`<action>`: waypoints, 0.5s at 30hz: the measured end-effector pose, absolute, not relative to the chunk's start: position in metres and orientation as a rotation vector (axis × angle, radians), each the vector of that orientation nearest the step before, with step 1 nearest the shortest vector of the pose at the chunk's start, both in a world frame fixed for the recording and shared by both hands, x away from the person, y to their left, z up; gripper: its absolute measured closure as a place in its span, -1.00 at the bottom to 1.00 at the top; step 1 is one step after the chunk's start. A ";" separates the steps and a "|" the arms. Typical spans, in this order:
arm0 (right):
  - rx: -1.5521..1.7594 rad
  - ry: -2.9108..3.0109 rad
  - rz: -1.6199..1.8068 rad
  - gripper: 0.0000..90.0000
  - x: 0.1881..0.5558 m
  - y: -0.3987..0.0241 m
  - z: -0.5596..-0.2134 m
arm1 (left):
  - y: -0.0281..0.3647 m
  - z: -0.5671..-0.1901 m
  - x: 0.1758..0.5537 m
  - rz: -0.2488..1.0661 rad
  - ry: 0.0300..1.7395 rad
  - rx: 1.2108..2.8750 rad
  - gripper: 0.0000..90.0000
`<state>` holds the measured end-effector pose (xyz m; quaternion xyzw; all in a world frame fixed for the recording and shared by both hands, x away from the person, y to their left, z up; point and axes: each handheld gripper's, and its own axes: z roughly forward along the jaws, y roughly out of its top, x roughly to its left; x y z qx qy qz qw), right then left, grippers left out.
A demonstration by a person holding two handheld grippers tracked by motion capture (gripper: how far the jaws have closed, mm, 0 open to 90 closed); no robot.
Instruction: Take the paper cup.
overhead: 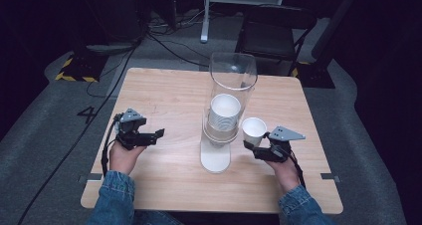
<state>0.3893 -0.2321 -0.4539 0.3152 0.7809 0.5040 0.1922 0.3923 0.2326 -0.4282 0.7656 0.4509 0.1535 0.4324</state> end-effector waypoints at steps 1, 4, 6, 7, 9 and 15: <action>0.892 2.182 1.407 -0.25 0.392 -0.234 -0.453 | 0.233 -0.428 0.391 0.382 1.126 1.906 -0.66; 0.927 2.147 1.390 -0.25 0.398 -0.241 -0.449 | 0.236 -0.429 0.388 0.385 1.140 1.903 -0.66; 0.942 2.123 1.387 -0.25 0.403 -0.246 -0.447 | 0.238 -0.429 0.386 0.387 1.142 1.899 -0.66; 0.950 2.114 1.405 -0.25 0.405 -0.249 -0.447 | 0.239 -0.429 0.385 0.391 1.148 1.894 -0.65; 0.991 2.109 1.403 -0.25 0.410 -0.255 -0.447 | 0.242 -0.430 0.384 0.393 1.149 1.895 -0.65; 1.068 2.082 1.373 -0.26 0.422 -0.270 -0.446 | 0.245 -0.431 0.380 0.392 1.166 1.891 -0.66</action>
